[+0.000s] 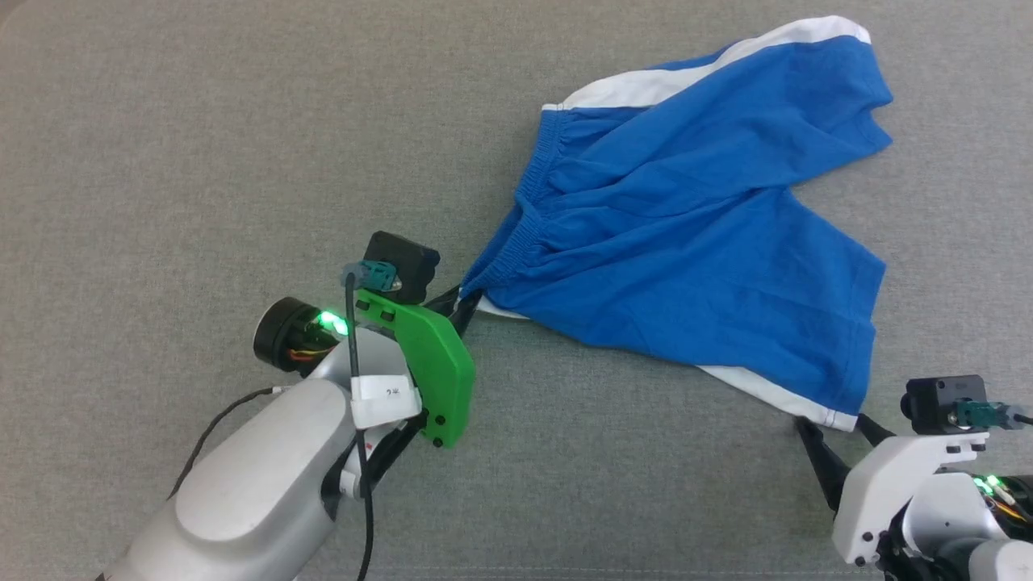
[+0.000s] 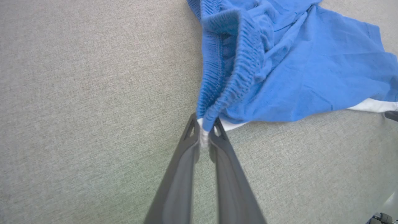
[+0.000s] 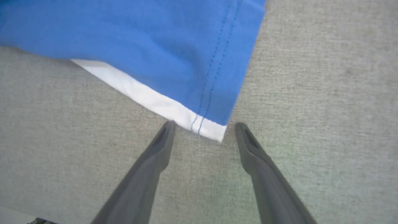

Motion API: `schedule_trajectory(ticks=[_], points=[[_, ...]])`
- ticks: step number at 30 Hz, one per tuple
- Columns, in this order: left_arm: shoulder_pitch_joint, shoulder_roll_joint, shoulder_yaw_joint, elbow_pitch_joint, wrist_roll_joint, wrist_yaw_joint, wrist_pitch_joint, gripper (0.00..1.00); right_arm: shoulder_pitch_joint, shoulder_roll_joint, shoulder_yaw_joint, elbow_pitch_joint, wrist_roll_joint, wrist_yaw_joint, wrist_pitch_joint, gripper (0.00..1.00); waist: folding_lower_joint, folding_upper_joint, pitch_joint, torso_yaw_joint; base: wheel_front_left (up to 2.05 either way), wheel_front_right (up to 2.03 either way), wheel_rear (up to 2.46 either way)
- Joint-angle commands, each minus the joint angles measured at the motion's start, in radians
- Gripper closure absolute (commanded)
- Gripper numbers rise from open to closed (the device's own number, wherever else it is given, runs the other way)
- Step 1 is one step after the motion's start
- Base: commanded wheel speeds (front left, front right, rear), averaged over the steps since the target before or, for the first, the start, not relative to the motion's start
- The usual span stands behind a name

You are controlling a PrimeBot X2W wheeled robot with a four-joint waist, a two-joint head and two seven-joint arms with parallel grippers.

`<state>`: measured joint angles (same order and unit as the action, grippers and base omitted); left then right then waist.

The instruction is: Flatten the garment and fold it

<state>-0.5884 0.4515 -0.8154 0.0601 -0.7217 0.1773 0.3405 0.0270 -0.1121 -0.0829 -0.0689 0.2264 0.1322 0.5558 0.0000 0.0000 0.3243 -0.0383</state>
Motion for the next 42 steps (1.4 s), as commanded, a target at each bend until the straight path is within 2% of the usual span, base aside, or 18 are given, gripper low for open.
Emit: schedule_trajectory(ticks=[1, 5, 6, 7, 8, 9, 14, 20, 23, 29, 36, 42], points=[[0.004, 0.006, 0.001, -0.006, 0.007, 0.005, 0.000, 1.00, -0.021, 0.005, 0.006, 0.014, -0.007, -0.002, 0.005, 0.00, 0.0000, 0.0000, 0.007, 0.004, 0.00, 0.00, 0.00], [0.001, 0.008, -0.001, -0.010, 0.005, 0.004, 0.003, 1.00, -0.036, 0.006, 0.015, 0.043, -0.008, -0.002, -0.008, 0.00, 0.0000, 0.0000, 0.017, 0.008, 0.00, 0.00, 0.00], [0.002, 0.009, -0.002, -0.010, 0.005, 0.004, 0.003, 1.00, -0.041, 0.007, 0.016, 0.049, -0.007, -0.002, -0.013, 0.12, 0.0000, 0.0000, 0.018, 0.009, 0.00, 0.00, 0.00], [0.002, 0.010, -0.003, -0.010, 0.005, 0.003, 0.003, 1.00, -0.045, 0.007, 0.016, 0.057, -0.007, -0.002, -0.018, 0.51, 0.0000, 0.0000, 0.019, 0.010, 0.00, 0.00, 0.00], [0.003, 0.011, -0.003, -0.010, 0.004, 0.003, 0.004, 1.00, -0.048, 0.007, 0.017, 0.063, -0.007, -0.002, -0.022, 0.59, 0.0000, 0.0000, 0.018, 0.010, 0.00, 0.00, 0.00], [0.006, 0.012, -0.004, -0.009, 0.003, 0.003, 0.003, 1.00, -0.052, 0.006, 0.016, 0.068, -0.007, -0.002, -0.032, 1.00, 0.0000, 0.0000, 0.016, 0.009, 0.00, 0.00, 0.00], [0.025, 0.019, -0.005, 0.004, -0.007, 0.001, -0.002, 1.00, -0.055, -0.008, 0.006, 0.078, -0.006, -0.002, -0.069, 1.00, 0.0000, 0.0000, -0.020, 0.003, 0.00, 0.00, 0.00], [0.063, 0.037, 0.013, 0.007, -0.033, 0.009, -0.019, 1.00, -0.048, -0.059, -0.001, 0.022, 0.046, -0.002, -0.079, 1.00, 0.0000, 0.0000, -0.111, -0.013, 0.00, 0.00, 0.00], [0.085, 0.048, 0.032, -0.008, -0.056, 0.017, -0.026, 1.00, -0.053, -0.103, -0.002, -0.029, 0.112, -0.002, -0.051, 1.00, 0.0000, 0.0000, -0.166, -0.020, 0.00, 0.00, 0.00], [0.100, 0.100, 0.077, -0.075, -0.095, 0.033, -0.007, 1.00, -0.107, -0.238, 0.032, -0.127, 0.279, -0.002, 0.055, 1.00, 0.0000, 0.0000, -0.263, -0.028, 0.00, 0.00, 0.00], [0.020, 0.178, 0.184, -0.195, -0.154, 0.048, 0.046, 1.00, -0.293, -0.401, 0.086, -0.171, 0.421, -0.002, 0.105, 1.00, 0.0000, 0.0000, -0.327, -0.031, 0.00, 0.00, 0.00], [-0.102, 0.224, 0.273, -0.261, -0.193, 0.056, 0.104, 1.00, -0.505, -0.423, 0.117, -0.134, 0.523, -0.002, 0.121, 1.00, 0.0000, 0.0000, -0.335, -0.026, 0.00, 0.00, 0.00]])
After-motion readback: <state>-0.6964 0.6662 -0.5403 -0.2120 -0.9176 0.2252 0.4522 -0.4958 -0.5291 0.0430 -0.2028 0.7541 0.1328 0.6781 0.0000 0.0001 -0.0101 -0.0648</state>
